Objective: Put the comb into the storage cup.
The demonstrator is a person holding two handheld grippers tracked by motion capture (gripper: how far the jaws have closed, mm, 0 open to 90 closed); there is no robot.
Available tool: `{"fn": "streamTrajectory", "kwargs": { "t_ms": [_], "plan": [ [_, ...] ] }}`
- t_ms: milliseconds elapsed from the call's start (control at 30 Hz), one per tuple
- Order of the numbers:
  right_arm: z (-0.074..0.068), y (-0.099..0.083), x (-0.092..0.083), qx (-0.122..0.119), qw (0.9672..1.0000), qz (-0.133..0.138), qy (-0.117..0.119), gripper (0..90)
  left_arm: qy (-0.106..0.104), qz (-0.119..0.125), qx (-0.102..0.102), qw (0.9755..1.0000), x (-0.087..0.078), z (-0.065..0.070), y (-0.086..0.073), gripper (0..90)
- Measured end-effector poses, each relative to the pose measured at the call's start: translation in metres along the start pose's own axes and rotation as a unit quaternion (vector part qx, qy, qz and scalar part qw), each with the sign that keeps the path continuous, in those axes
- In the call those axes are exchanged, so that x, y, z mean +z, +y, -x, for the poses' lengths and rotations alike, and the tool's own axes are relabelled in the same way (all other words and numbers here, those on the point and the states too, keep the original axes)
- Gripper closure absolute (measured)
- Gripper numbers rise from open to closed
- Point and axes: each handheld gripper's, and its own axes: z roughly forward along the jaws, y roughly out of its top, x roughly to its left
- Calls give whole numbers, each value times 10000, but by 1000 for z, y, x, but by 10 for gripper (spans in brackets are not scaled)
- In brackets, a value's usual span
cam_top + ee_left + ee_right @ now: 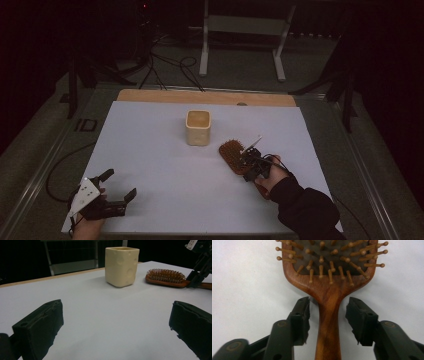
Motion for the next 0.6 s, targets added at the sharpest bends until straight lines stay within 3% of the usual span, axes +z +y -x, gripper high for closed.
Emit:
{"fn": "streamTrajectory", "kwargs": {
  "t_ms": [433,600],
  "plan": [
    [-1,1,3,42,9999,-104,67,676,6,-5,5,10000,0,0,0,2],
    [-2,1,3,-23,9999,-109,61,685,6,-18,12,10000,0,0,0,2]
  ]
}}
